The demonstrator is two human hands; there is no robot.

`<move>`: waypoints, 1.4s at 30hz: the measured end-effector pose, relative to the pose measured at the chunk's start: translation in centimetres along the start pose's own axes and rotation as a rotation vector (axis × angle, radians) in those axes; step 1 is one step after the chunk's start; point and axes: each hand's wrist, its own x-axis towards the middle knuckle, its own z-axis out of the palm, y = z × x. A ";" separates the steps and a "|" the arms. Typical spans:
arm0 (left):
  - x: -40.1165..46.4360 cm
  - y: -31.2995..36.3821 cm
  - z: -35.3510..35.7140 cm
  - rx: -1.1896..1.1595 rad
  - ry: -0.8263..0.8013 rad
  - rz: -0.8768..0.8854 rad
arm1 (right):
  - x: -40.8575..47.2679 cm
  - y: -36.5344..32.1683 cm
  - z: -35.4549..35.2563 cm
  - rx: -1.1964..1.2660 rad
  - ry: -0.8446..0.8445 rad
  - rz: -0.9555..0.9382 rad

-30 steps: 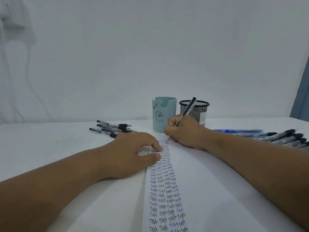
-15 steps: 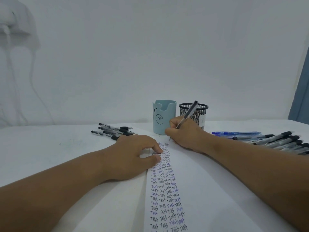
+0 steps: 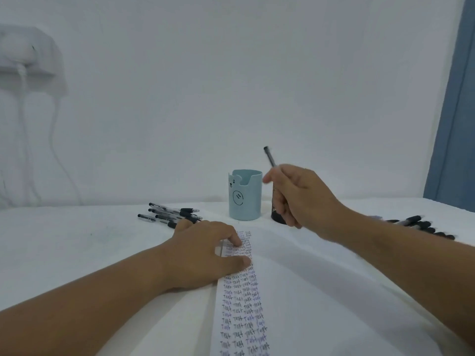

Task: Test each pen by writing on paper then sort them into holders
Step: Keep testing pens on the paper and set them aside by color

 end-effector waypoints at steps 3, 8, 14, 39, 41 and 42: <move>-0.2 0.2 -0.1 -0.001 0.014 -0.021 | -1.7 1.8 -0.7 -0.048 0.007 -0.007; -0.6 0.5 -0.3 0.036 0.039 0.021 | -2.1 3.3 -2.0 -0.132 0.004 0.035; -1.4 1.0 -0.7 -0.154 0.020 0.005 | -1.8 3.0 -4.8 -0.427 -0.095 -0.022; -1.3 0.6 -0.8 -0.137 -0.059 -0.001 | -2.0 -0.2 -17.3 -1.037 -0.347 0.377; -1.5 0.6 -0.8 -0.125 -0.060 -0.001 | -2.1 -0.3 -16.5 -1.040 -0.356 0.336; -1.6 0.8 -0.9 -0.126 -0.052 0.001 | -2.1 -0.4 -15.8 -1.018 -0.344 0.300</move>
